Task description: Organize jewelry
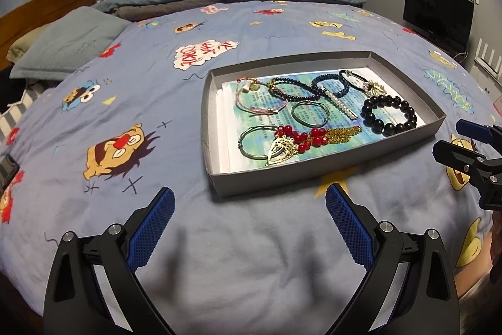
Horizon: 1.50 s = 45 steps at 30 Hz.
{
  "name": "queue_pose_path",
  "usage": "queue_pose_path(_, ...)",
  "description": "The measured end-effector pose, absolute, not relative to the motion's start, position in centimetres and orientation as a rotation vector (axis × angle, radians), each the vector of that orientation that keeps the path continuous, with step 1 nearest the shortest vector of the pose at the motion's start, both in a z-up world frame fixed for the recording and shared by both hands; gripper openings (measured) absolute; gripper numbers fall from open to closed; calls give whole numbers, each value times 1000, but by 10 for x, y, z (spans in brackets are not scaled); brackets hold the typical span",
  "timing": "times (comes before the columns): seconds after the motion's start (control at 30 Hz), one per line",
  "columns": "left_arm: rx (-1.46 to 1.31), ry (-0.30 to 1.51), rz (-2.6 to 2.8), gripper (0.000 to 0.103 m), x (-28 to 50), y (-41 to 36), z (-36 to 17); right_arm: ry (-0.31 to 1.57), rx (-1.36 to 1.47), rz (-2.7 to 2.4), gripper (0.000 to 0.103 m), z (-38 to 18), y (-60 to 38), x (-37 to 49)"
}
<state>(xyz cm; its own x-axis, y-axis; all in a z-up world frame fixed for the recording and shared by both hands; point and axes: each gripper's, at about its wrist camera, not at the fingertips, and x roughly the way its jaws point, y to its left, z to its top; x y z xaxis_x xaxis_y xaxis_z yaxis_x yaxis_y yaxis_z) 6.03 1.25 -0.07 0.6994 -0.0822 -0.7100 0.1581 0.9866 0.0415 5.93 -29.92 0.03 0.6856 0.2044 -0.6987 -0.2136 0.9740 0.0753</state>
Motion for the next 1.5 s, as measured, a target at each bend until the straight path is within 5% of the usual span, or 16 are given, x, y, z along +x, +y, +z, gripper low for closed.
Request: queue_pose_path(1.5,130,751,-140,96,60,11,-2,782,-4,223,98,0,-307,61)
